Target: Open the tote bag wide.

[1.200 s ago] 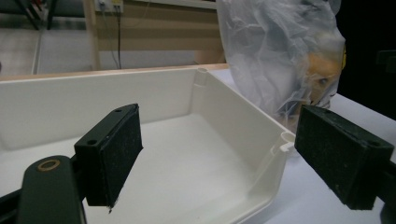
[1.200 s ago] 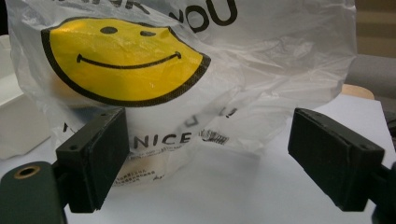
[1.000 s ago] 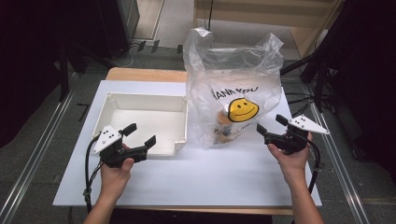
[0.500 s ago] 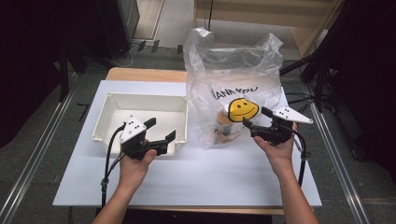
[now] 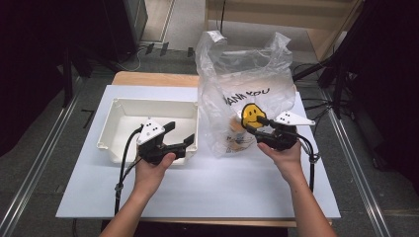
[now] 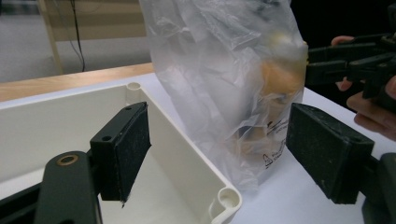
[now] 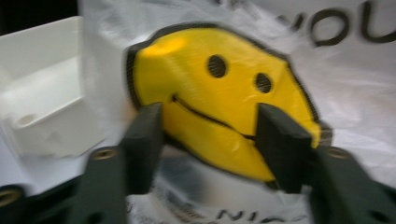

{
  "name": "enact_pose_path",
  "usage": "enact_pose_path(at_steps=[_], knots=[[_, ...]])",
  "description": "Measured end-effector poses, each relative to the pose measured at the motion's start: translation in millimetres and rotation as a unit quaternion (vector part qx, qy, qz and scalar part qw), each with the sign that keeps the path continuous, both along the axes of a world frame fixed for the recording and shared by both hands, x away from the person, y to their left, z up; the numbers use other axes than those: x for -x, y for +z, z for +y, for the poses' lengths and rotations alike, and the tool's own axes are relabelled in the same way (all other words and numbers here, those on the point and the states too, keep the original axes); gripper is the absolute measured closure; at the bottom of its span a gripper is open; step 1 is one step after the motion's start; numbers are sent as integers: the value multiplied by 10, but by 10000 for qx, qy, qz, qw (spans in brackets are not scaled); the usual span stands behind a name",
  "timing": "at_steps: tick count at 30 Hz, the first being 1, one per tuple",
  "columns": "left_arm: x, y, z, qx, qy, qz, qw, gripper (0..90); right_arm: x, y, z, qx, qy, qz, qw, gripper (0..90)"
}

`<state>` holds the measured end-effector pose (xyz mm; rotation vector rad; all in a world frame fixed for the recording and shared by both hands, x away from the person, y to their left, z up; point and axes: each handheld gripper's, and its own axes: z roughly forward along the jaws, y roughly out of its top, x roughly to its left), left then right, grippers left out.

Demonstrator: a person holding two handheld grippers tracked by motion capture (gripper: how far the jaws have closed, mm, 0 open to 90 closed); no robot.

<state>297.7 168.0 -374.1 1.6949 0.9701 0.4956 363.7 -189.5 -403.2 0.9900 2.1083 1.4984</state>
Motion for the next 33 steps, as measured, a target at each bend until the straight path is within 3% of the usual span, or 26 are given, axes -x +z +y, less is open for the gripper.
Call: enact_pose_path(at_steps=[2, 8, 11, 15, 20, 27, 30, 32, 33], knots=[[-4, 8, -29, -9, -33, 5, 10000, 229, 33, -16, 21, 1, 100, -23, 9999, 691], [-25, 23, -141, -6, -153, -9, 9999, 236, 125, -74, 76, 232, 333, -68, 9992, 900], [-45, 29, -205, 1, -195, 7, 9998, 238, 166, -131, 95, 290, 470, -25, 9985, 900], [-73, 66, -345, 23, -288, -27, 9996, 237, 214, -313, 165, 520, 309, 166, 9980, 900], [-69, 147, -564, 24, -394, -116, 9992, 233, 260, -442, 218, 525, 238, 234, 9981, 900], [-60, 278, -823, 85, -452, -328, 9984, 155, 321, -453, 281, 612, 262, 179, 9976, 900], [-87, 327, -945, -91, -332, -451, 9984, 158, 343, -462, 305, 705, 317, 130, 9969, 900], [-130, 343, -970, -183, -204, -379, 9989, 374, 367, -457, 310, 718, 332, 84, 9968, 900], [-156, 349, -971, -211, -162, -297, 9992, 374, 378, -450, 307, 730, 338, 55, 9967, 900]])
